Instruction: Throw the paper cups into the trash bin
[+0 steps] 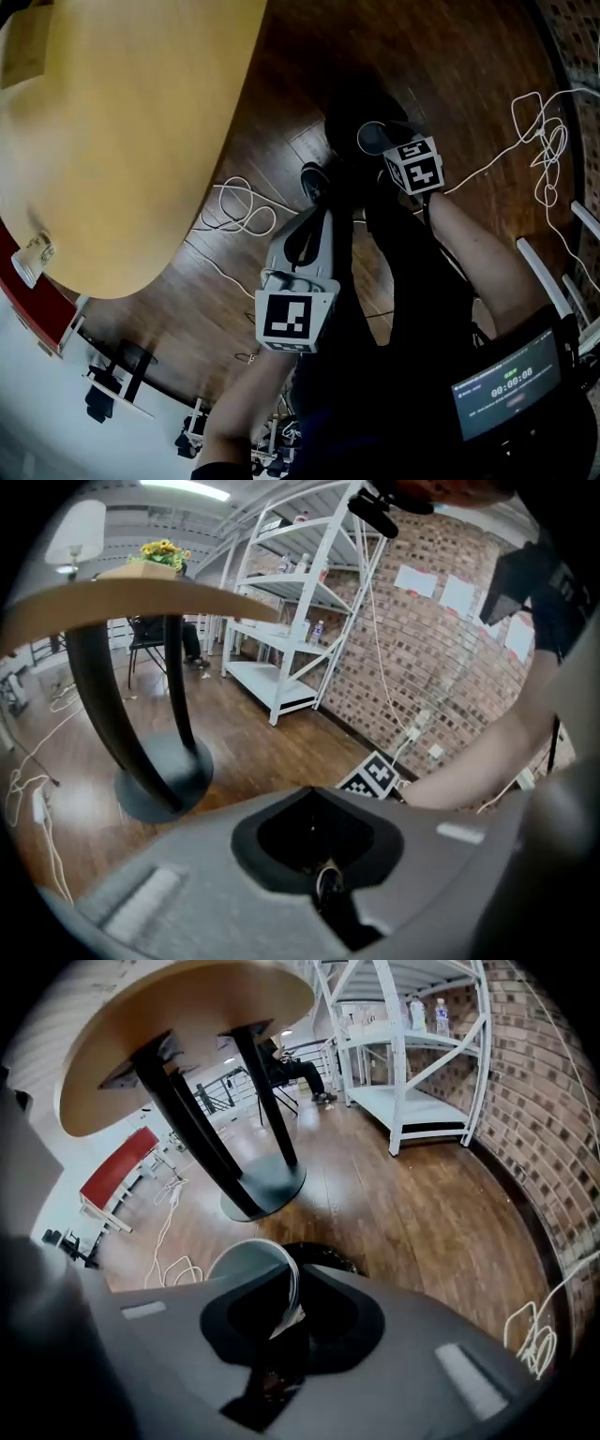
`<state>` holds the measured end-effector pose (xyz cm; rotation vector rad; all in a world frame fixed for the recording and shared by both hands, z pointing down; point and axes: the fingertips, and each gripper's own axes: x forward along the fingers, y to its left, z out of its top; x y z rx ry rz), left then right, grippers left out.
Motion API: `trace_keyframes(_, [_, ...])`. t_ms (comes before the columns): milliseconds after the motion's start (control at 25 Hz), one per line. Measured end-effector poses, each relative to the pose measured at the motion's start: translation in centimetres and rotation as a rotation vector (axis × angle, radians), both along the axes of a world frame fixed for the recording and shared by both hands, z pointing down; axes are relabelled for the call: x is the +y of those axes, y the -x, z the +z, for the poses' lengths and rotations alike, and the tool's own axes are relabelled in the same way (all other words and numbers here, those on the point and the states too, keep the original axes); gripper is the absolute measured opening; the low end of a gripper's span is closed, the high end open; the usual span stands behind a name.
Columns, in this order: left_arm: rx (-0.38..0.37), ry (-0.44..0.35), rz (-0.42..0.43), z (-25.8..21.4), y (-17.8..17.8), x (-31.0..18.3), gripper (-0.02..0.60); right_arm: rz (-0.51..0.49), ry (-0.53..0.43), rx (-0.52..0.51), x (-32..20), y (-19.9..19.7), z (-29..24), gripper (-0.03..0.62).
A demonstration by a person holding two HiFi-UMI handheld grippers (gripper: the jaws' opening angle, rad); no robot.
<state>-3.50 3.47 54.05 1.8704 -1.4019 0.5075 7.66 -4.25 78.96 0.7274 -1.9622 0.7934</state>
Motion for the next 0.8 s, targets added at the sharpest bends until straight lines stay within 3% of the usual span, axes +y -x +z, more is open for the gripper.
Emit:
trace_keyframes(160, [0.029,-0.001,-0.052,0.4,0.6,0.1,0.005,0.015,0.033,0.018,0.3,1.7,7.0,0.043])
trace_keyframes(400, [0.035,-0.036,-0.04,1.5,2.3,0.5,0.005,-0.01,0.067,0.045,-0.8,4.1,16.8,0.043])
trace_keyframes(800, [0.045,-0.074,-0.075,4.5,5.0,-0.8,0.005,0.028,0.081,0.044,-2.1,4.4,23.6,0.043])
